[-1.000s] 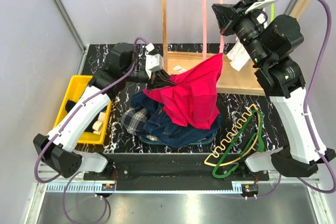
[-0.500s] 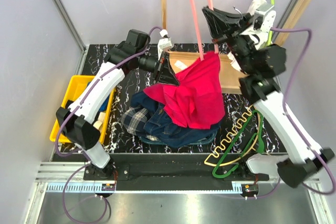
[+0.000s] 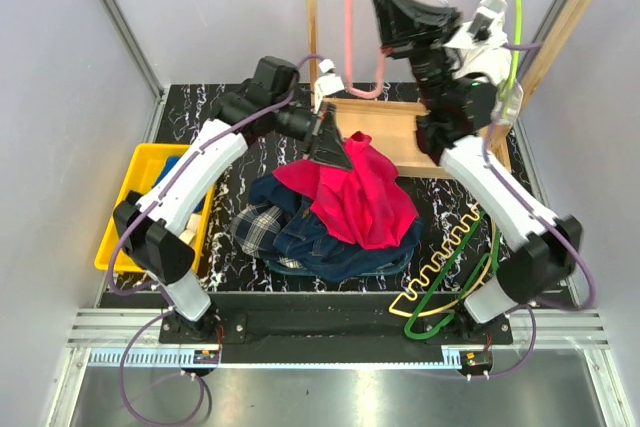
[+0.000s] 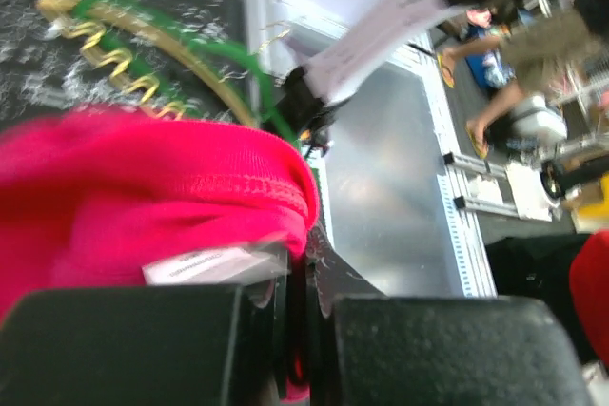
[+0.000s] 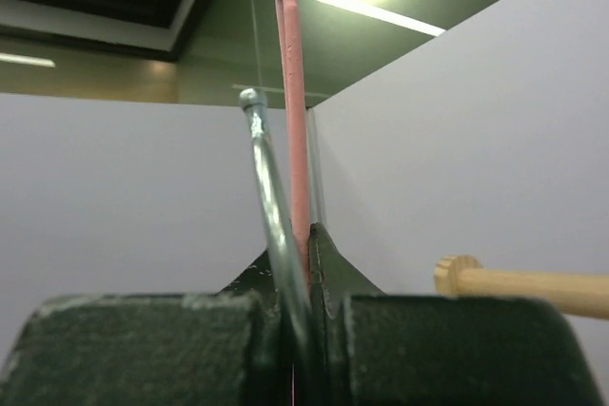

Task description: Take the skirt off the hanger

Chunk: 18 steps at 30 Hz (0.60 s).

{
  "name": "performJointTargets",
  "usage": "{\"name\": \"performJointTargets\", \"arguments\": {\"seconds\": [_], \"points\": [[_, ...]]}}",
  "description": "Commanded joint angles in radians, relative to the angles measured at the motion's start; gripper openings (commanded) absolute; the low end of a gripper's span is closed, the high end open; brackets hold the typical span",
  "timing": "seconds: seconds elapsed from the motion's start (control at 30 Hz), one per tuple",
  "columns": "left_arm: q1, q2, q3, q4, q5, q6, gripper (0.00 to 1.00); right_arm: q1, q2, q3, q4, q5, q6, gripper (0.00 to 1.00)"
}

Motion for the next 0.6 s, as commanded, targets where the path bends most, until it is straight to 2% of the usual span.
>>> {"name": "performJointTargets", "arguments": {"seconds": [0.0, 0.07, 0.1, 0.2, 0.27, 0.3, 0.37, 0.4, 0.47, 0.5, 0.53, 0.57], "points": [[0.194, -0.091, -0.13, -0.058, -0.054, 0.125, 0.03, -0.022, -0.277, 0.14, -0.396, -0.052, -0.266, 0.0], [0.274, -0.114, -0.14, -0.137, -0.095, 0.221, 0.02, -0.022, -0.386, 0.125, -0.555, 0.047, -0.379, 0.0], [0.347, -0.137, -0.14, -0.204, -0.138, 0.308, 0.02, -0.022, -0.424, 0.096, -0.639, 0.082, -0.401, 0.0], [0.462, -0.18, -0.137, -0.254, -0.221, 0.411, 0.01, -0.022, -0.576, 0.008, -0.878, 0.217, -0.443, 0.0], [0.529, -0.194, -0.119, -0.254, -0.232, 0.421, 0.01, -0.022, -0.7, -0.072, -0.969, 0.34, -0.415, 0.0], [0.546, -0.196, -0.105, -0.255, -0.23, 0.412, 0.01, -0.022, -0.748, -0.102, -1.035, 0.489, -0.397, 0.0], [0.581, -0.202, -0.066, -0.257, -0.212, 0.383, 0.01, -0.022, -0.904, -0.203, -1.072, 0.669, -0.327, 0.0], [0.583, -0.205, -0.059, -0.269, -0.174, 0.387, 0.02, -0.022, -0.955, -0.231, -1.123, 0.839, -0.299, 0.0], [0.557, -0.231, -0.068, -0.287, -0.099, 0.387, 0.07, -0.022, -1.059, -0.283, -1.204, 0.967, -0.25, 0.0], [0.531, -0.235, -0.071, -0.29, -0.092, 0.375, 0.08, -0.022, -1.078, -0.285, -1.317, 1.086, -0.217, 0.0], [0.496, -0.237, -0.069, -0.296, -0.098, 0.37, 0.08, -0.022, -1.098, -0.281, -1.379, 1.136, -0.185, 0.0], [0.413, -0.236, -0.056, -0.316, -0.12, 0.378, 0.08, -0.022, -1.095, -0.27, -1.452, 1.175, -0.101, 0.0]]}}
